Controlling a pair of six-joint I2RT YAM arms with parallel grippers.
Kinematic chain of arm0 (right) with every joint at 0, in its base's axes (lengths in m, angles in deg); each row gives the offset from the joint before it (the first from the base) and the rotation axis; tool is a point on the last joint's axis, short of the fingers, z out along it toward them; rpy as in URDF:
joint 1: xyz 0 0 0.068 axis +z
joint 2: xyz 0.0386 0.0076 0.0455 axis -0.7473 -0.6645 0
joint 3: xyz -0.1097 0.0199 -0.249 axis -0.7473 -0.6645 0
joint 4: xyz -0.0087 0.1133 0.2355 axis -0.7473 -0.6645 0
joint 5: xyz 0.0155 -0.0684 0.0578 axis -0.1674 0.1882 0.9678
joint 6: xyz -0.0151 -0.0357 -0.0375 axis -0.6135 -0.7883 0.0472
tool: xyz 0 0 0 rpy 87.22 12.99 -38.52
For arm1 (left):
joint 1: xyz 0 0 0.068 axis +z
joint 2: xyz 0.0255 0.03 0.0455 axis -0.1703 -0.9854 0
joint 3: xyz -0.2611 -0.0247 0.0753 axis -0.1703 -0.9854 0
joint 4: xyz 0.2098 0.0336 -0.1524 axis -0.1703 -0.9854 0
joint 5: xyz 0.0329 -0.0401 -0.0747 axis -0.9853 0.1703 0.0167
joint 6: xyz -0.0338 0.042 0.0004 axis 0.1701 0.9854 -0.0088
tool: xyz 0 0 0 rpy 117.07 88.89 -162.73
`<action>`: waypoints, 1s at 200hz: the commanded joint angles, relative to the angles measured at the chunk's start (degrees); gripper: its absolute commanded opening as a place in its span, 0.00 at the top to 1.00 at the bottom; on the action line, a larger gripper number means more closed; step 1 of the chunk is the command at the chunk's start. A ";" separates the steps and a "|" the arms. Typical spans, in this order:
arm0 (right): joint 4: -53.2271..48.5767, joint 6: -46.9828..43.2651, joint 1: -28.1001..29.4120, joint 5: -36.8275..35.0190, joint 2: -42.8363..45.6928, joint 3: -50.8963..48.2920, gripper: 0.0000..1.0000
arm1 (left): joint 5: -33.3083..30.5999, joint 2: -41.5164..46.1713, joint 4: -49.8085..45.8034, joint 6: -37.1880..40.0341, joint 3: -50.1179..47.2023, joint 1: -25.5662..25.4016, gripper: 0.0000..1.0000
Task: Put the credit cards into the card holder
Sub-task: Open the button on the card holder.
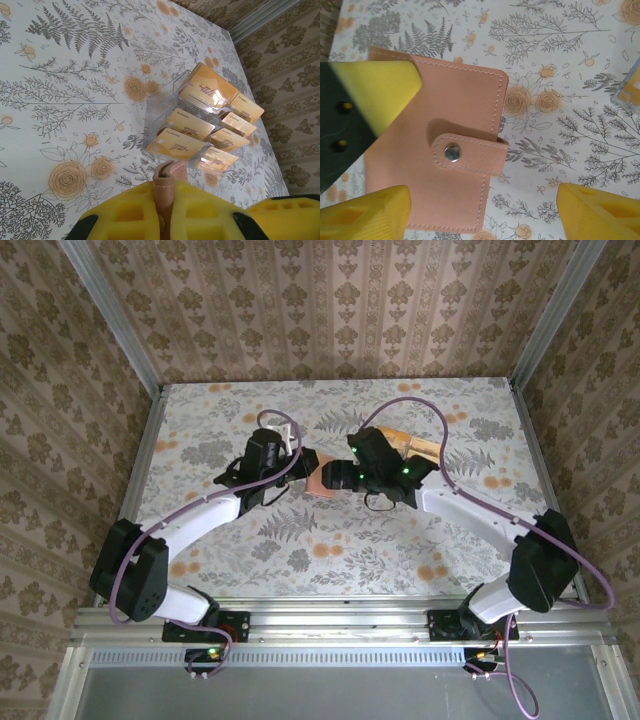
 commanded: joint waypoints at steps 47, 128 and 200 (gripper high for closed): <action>0.10 -0.32 0.61 -2.10 -4.97 5.66 0.25 | 0.24 1.06 3.02 -1.46 1.39 -0.68 1.00; 0.02 -0.55 0.57 -2.98 -7.38 4.65 0.56 | 0.07 0.74 3.17 -1.05 2.01 -0.77 1.00; -0.23 -0.97 -0.27 -3.13 -7.42 2.60 1.00 | -0.42 0.70 2.69 -0.87 1.93 -0.86 1.00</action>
